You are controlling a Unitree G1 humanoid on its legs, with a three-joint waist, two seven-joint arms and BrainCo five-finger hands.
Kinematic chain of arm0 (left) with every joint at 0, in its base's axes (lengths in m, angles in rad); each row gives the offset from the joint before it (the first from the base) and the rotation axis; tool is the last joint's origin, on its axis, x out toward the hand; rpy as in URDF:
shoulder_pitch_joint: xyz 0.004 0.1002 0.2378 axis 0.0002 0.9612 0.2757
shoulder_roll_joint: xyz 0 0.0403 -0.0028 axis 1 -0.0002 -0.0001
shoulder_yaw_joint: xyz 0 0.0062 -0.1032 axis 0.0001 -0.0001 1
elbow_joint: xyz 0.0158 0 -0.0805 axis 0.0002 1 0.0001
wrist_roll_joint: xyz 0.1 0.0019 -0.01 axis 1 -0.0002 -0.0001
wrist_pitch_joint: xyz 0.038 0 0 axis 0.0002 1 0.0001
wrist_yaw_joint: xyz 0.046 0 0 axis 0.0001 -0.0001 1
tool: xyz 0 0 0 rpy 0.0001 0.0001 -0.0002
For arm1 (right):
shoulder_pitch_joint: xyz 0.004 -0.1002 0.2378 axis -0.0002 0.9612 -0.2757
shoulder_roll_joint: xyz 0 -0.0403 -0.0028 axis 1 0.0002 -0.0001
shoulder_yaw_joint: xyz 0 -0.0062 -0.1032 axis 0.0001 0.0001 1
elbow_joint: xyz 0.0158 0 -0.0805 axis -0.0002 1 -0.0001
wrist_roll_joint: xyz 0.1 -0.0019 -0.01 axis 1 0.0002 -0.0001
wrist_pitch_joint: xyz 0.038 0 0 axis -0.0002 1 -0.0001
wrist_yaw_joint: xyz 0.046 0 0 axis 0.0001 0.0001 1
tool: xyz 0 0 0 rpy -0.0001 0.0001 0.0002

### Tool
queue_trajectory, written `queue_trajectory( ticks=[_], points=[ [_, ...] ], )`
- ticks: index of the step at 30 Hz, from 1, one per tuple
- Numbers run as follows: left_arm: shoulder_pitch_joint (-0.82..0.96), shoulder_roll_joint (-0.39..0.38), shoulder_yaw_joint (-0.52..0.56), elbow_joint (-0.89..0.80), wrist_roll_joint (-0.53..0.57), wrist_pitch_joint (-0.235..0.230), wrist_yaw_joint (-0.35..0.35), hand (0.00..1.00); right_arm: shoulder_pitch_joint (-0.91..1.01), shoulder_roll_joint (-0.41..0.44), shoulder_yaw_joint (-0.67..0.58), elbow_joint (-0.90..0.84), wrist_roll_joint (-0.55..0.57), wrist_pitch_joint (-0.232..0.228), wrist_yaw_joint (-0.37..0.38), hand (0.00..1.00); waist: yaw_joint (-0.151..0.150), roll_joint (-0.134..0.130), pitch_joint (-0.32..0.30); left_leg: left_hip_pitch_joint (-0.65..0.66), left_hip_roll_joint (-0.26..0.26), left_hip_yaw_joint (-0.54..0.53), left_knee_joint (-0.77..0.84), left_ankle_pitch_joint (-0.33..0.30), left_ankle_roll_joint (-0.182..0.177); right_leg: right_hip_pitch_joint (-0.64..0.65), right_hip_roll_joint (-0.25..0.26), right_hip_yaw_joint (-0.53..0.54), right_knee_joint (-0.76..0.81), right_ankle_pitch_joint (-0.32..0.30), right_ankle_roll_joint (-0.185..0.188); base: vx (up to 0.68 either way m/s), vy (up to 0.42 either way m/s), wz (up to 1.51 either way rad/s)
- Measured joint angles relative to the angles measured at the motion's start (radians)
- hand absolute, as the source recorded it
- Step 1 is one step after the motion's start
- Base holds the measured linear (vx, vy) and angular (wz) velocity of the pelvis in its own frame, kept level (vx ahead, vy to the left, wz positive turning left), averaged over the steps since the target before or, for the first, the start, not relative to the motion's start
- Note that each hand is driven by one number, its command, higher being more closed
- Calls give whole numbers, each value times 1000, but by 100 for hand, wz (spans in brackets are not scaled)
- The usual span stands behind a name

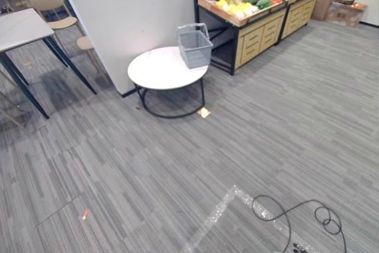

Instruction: Pick vegetable in the basket

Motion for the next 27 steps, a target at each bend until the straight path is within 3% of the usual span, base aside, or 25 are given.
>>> queue_trajectory(
  ticks=[14, 27],
  points=[
    [5, -2, -12, 7, -23, 0, 54, 0, 26, 16, 26, 1, 0, 0, -21, 0, 0, -5, 12, 7, -8, -15, 0, 4, 6, 3, -9, -16, 13, -10, 1, -31, -6, 3],
    [3, 0, -47, 8, -22, -1, 55, 0, 24, 18, 28, 2, 0, 0, -27, 0, 0, -5, 12, 10, -6, -8, -1, 4, 5, 4, -8, -10, 12, -9, 0, -2, -1, -1]
  ],
)
